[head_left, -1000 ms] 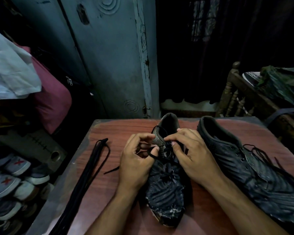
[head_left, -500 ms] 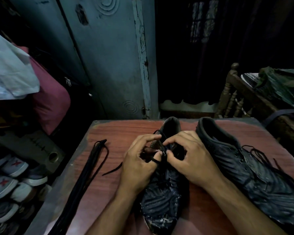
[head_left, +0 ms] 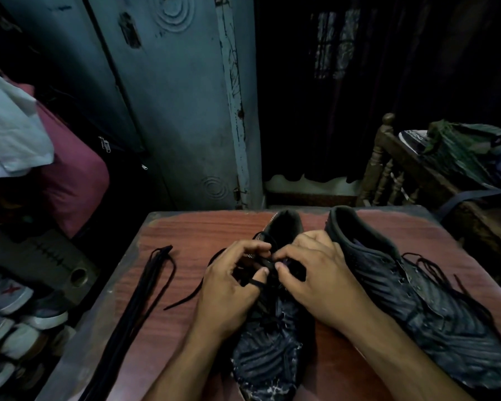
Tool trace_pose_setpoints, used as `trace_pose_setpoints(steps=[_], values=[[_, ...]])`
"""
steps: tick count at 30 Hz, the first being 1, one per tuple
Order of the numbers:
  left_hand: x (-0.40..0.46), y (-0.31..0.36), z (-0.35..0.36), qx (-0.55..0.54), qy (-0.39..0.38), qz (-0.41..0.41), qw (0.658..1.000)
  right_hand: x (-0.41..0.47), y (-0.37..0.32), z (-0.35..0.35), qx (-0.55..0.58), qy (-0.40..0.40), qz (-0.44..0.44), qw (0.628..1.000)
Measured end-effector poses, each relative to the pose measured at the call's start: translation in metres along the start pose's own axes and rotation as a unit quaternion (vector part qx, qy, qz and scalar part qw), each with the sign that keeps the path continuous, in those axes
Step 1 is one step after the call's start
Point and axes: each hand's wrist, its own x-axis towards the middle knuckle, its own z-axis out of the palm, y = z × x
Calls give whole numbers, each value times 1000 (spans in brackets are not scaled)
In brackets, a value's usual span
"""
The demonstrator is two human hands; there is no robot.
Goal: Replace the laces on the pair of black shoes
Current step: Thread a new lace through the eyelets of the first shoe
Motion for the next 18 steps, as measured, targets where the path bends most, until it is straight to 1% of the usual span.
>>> trace_pose_setpoints(steps=[4,8,14,18], values=[[0,-1,0,4,-6,-5,1000,-1,-1,1,-25,-20,0,1000],[1,-1,0,9,-1,3,1000,-3,-5,2,-12,-15,-2,1000],[1,1,-1,15,-10,27,999,-2,-6,-2,47,41,-4,998],[3,2,1,23,-4,30,999,0,-4,-11,135,104,25,985]])
